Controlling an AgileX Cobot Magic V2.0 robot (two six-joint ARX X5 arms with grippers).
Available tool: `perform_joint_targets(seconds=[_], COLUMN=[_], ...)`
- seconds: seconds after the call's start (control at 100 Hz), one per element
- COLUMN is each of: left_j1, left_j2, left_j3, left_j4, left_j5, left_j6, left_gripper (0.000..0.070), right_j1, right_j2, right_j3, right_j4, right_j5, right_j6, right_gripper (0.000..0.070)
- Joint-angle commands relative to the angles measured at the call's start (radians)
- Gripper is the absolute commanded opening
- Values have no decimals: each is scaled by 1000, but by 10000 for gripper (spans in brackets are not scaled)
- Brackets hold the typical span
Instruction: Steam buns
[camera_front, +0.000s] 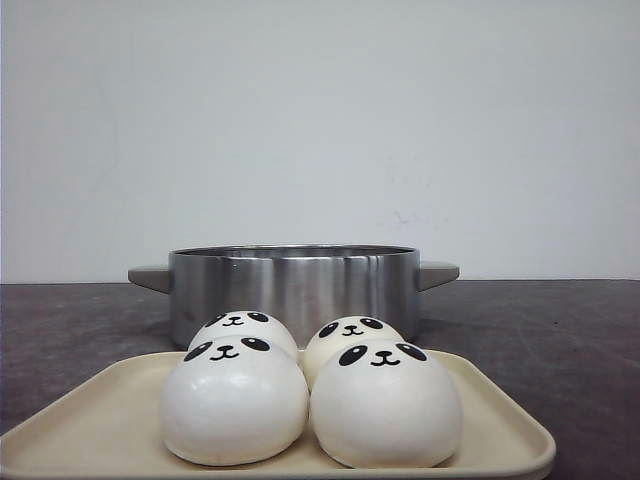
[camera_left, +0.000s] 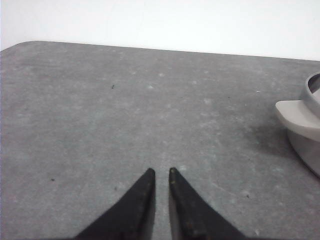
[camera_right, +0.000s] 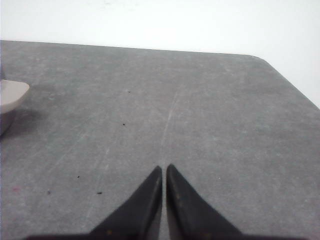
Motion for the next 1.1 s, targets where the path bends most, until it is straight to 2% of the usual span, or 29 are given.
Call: perform_joint_targets(seconds=[0.0,0.98,1.04,1.09], left_j1=[0,0,0,0], left_j2=[0,0,0,0], left_j3=[-19,-19,-19,-19], left_j4=[-5,-5,-4,-1], left_j5=[4,4,4,10], left_j6=[-2,-2,-2,-16], left_gripper=[0,0,0,0], right_j1=[-2,-2,-2,-1], right_j2=[0,0,0,0], right_j3=[-4,-4,-4,-4], right_j4=[11,16,32,54], right_j5=[3,-5,-8,-28], right_j6=[-8,-3,16,71], right_gripper=[8,8,8,8])
